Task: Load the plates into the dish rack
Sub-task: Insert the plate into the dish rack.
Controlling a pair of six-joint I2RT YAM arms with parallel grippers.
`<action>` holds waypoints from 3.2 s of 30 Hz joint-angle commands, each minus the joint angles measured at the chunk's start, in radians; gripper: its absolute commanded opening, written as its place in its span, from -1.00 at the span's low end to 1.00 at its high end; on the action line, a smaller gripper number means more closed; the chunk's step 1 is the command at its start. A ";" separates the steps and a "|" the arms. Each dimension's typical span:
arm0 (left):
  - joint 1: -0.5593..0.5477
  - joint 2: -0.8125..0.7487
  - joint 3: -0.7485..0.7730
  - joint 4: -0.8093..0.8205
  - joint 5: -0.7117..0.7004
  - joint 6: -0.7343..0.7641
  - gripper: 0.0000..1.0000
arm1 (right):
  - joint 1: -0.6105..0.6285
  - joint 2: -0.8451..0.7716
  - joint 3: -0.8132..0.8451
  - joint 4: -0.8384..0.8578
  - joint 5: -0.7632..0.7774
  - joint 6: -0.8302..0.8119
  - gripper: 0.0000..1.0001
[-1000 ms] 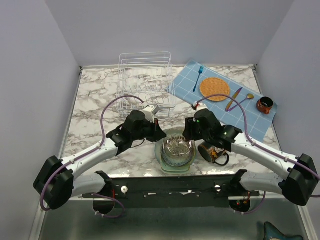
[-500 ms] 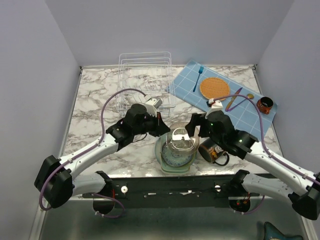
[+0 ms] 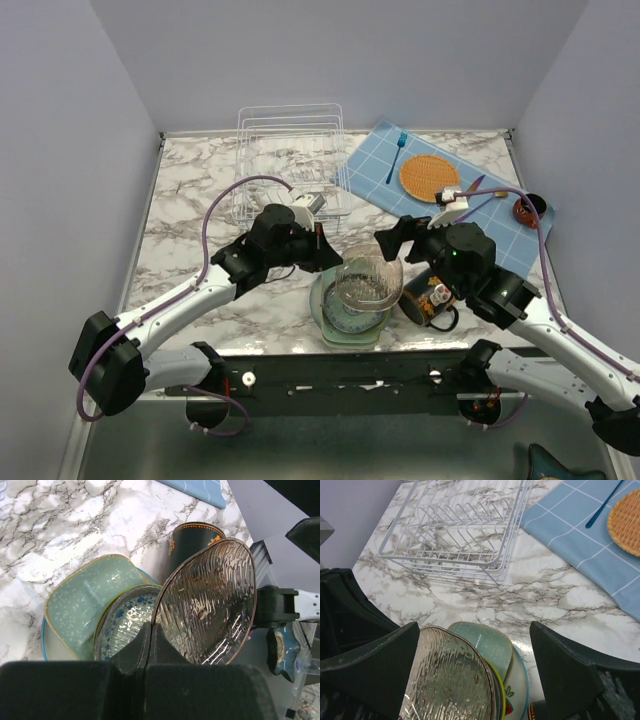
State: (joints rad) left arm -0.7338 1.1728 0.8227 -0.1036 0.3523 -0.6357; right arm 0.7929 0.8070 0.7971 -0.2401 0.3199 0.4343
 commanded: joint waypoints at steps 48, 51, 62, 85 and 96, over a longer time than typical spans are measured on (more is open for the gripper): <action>0.201 0.244 0.703 -0.557 -0.910 0.407 -1.00 | 0.006 -0.089 0.088 -0.123 0.220 -0.086 1.00; 0.220 0.298 0.786 -0.619 -1.033 0.465 -1.00 | 0.005 -0.075 0.077 -0.126 0.211 -0.075 1.00; 0.313 0.453 0.918 -0.679 -1.274 0.599 -1.00 | 0.005 -0.054 0.054 -0.163 0.203 -0.052 1.00; 0.402 0.643 1.059 -0.660 -1.274 0.655 -1.00 | 0.005 -0.074 0.007 -0.208 0.248 -0.025 1.00; 0.366 0.748 1.150 -0.705 -1.306 0.665 -1.00 | 0.005 -0.071 -0.012 -0.206 0.260 -0.016 1.00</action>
State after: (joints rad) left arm -0.3565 1.8893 1.9396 -0.7815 -0.9051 0.0139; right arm 0.7929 0.7448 0.8009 -0.4213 0.5396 0.4000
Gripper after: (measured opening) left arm 0.010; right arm 0.998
